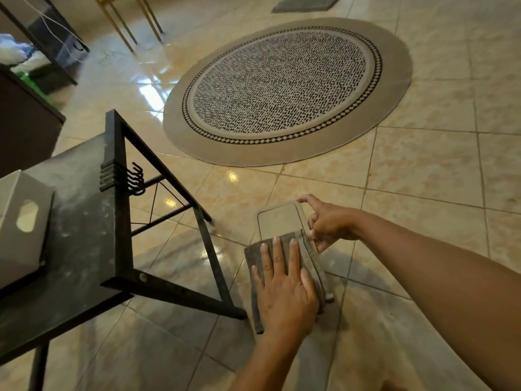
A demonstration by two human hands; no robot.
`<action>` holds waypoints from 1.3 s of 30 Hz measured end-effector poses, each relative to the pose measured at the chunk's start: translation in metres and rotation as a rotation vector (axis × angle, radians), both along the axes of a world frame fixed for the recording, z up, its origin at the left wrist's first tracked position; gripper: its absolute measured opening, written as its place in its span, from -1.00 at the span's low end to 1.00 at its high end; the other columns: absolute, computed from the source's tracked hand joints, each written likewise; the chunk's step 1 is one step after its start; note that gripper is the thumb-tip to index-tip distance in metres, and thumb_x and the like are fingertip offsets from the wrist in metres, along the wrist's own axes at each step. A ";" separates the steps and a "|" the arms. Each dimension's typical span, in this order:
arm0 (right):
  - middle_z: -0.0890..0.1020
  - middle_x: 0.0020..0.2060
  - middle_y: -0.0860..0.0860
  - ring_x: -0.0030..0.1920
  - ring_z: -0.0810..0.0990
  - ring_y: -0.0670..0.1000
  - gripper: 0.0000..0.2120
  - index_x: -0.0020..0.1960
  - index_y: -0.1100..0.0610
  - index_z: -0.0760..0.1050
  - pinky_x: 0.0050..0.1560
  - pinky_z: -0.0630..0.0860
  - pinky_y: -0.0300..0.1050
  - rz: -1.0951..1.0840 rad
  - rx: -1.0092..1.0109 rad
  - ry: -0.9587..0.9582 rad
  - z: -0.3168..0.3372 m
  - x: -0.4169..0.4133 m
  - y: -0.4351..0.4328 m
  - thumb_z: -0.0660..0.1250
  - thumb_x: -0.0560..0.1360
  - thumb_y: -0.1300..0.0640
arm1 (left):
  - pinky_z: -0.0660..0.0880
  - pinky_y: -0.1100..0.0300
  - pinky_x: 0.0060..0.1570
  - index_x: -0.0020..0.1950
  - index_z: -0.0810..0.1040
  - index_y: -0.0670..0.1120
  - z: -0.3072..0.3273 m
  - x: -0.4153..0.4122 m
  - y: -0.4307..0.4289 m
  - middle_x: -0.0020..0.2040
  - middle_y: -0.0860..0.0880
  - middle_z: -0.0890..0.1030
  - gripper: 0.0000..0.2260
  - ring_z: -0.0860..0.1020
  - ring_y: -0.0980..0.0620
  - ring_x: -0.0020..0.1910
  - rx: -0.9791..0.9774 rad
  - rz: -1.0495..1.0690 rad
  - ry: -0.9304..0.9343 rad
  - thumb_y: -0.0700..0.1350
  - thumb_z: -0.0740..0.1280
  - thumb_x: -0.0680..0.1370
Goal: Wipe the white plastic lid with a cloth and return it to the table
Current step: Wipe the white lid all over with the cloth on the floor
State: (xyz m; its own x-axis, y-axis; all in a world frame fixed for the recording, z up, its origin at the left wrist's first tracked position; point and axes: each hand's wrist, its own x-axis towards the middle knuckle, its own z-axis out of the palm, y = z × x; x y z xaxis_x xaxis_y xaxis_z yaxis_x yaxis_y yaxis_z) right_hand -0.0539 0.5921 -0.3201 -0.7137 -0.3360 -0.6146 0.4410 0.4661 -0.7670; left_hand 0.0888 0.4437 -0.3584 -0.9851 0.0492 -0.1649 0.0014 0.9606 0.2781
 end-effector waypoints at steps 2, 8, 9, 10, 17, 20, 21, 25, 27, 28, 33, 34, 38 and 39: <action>0.48 -0.13 0.16 -0.26 0.60 0.08 -0.16 0.51 -0.22 0.06 -0.17 0.69 0.22 0.003 0.005 0.000 0.004 0.001 -0.002 0.18 0.50 0.53 | -0.57 -0.05 0.35 0.41 -0.62 0.23 0.002 0.004 0.004 0.45 0.11 -0.61 -0.47 -0.60 0.04 0.43 -0.026 0.034 -0.023 0.19 -0.31 0.58; 0.51 -0.11 0.19 -0.24 0.60 0.12 -0.14 0.54 -0.16 0.04 -0.20 0.69 0.10 0.034 0.026 -0.004 0.017 0.006 -0.002 0.30 0.49 0.47 | -0.56 -0.15 0.35 0.48 -0.51 0.10 0.011 -0.025 0.029 0.50 -0.04 -0.54 -0.44 -0.59 -0.09 0.43 -0.061 0.036 -0.098 0.19 -0.21 0.65; 0.51 -0.11 0.19 -0.25 0.60 0.12 -0.14 0.54 -0.16 0.04 -0.18 0.69 0.11 0.032 0.033 -0.003 0.017 0.007 -0.002 0.29 0.48 0.49 | -0.56 -0.14 0.35 0.48 -0.51 0.11 0.010 -0.023 0.027 0.50 -0.04 -0.53 -0.44 -0.59 -0.08 0.43 -0.055 0.032 -0.092 0.21 -0.24 0.63; 0.50 -0.11 0.19 -0.28 0.60 0.10 -0.13 0.54 -0.16 0.04 -0.17 0.69 0.13 0.023 0.037 -0.005 0.018 0.007 -0.002 0.25 0.48 0.51 | -0.58 -0.12 0.34 0.48 -0.53 0.12 0.009 -0.017 0.024 0.50 -0.03 -0.54 -0.44 -0.60 -0.06 0.43 -0.051 0.027 -0.083 0.22 -0.28 0.61; 0.46 -0.12 0.15 -0.31 0.57 0.07 -0.17 0.53 -0.16 0.06 -0.24 0.68 0.06 0.037 0.048 0.008 0.015 0.005 -0.002 0.22 0.48 0.51 | -0.48 -0.20 0.42 0.49 -0.49 0.09 0.016 -0.037 0.028 0.49 -0.04 -0.52 -0.43 -0.54 -0.11 0.47 -0.038 0.065 -0.120 0.20 -0.18 0.65; 0.48 -0.06 0.19 -0.23 0.59 0.12 -0.17 0.52 -0.18 0.06 -0.12 0.69 0.16 0.024 0.060 0.010 0.016 0.006 -0.001 0.23 0.50 0.50 | -0.46 -0.18 0.43 0.50 -0.48 0.09 0.016 -0.039 0.027 0.52 -0.05 -0.49 -0.43 -0.53 -0.10 0.48 -0.027 0.039 -0.107 0.20 -0.18 0.66; 0.48 -0.05 0.20 -0.22 0.60 0.14 -0.16 0.52 -0.19 0.06 -0.08 0.69 0.21 0.020 0.052 0.002 0.016 0.006 -0.001 0.22 0.49 0.51 | -0.49 -0.15 0.41 0.50 -0.50 0.11 0.014 -0.029 0.023 0.53 -0.04 -0.50 -0.43 -0.55 -0.08 0.47 -0.036 0.008 -0.089 0.21 -0.22 0.64; 0.47 -0.03 0.21 -0.24 0.65 0.10 -0.10 0.52 -0.23 0.05 -0.05 0.68 0.24 0.016 0.009 -0.026 0.012 0.003 -0.001 0.20 0.47 0.55 | -0.48 -0.10 0.42 0.53 -0.45 0.17 0.007 -0.019 0.000 0.56 0.02 -0.46 -0.46 -0.55 0.00 0.47 -0.037 -0.018 -0.042 0.20 -0.29 0.60; 0.48 -0.09 0.19 -0.36 0.65 0.02 -0.11 0.52 -0.24 0.05 -0.09 0.70 0.19 0.012 -0.002 -0.026 0.009 0.002 -0.001 0.20 0.49 0.54 | -0.40 -0.15 0.47 0.56 -0.38 0.16 0.011 -0.045 -0.005 0.59 0.00 -0.40 -0.47 -0.48 -0.04 0.51 -0.004 0.030 -0.050 0.15 -0.22 0.65; 0.48 -0.12 0.18 -0.40 0.63 0.00 -0.12 0.52 -0.25 0.05 -0.11 0.70 0.16 0.006 -0.002 -0.022 0.008 0.002 -0.001 0.20 0.49 0.53 | -0.37 -0.17 0.48 0.58 -0.35 0.15 0.013 -0.055 -0.005 0.60 -0.01 -0.37 -0.48 -0.46 -0.05 0.52 0.005 0.050 -0.051 0.13 -0.18 0.67; 0.54 0.06 0.22 -0.20 0.72 0.16 -0.06 0.53 -0.25 0.02 -0.22 0.70 0.07 0.016 -0.021 -0.038 0.008 0.002 0.001 0.20 0.44 0.55 | -0.43 -0.14 0.45 0.57 -0.35 0.21 0.007 -0.072 -0.003 0.59 0.06 -0.37 -0.48 -0.45 -0.03 0.52 -0.058 -0.157 0.001 0.19 -0.27 0.61; 0.53 0.06 0.21 -0.21 0.72 0.15 -0.06 0.53 -0.24 0.02 -0.23 0.69 0.07 0.019 -0.027 -0.034 0.007 0.001 0.001 0.20 0.45 0.55 | -0.42 -0.14 0.47 0.57 -0.34 0.21 0.008 -0.081 -0.007 0.60 0.07 -0.35 -0.48 -0.44 -0.03 0.53 -0.075 -0.194 0.014 0.19 -0.27 0.62; 0.51 -0.11 0.15 -0.41 0.69 -0.02 -0.09 0.51 -0.27 0.05 -0.27 0.68 0.02 0.002 -0.042 -0.020 0.005 0.001 -0.001 0.24 0.48 0.53 | -0.34 -0.14 0.51 0.60 -0.30 0.13 0.010 -0.098 -0.026 0.61 0.02 -0.34 -0.48 -0.43 -0.06 0.53 -0.058 -0.100 -0.003 0.12 -0.19 0.67; 0.50 -0.11 0.15 -0.41 0.69 -0.02 -0.10 0.51 -0.27 0.06 -0.26 0.69 0.05 -0.004 -0.042 -0.023 0.005 0.001 -0.001 0.24 0.48 0.53 | -0.33 -0.14 0.51 0.60 -0.31 0.12 0.006 -0.088 -0.025 0.61 0.01 -0.35 -0.47 -0.43 -0.06 0.53 -0.070 -0.084 0.016 0.14 -0.22 0.65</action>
State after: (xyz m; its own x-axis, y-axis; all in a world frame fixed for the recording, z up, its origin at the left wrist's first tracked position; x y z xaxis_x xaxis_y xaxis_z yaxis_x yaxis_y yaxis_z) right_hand -0.0531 0.5915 -0.3154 -0.7008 -0.3588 -0.6165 0.4607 0.4322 -0.7752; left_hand 0.0008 0.4189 -0.3527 -0.9804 0.1207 -0.1555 0.0867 0.9740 0.2092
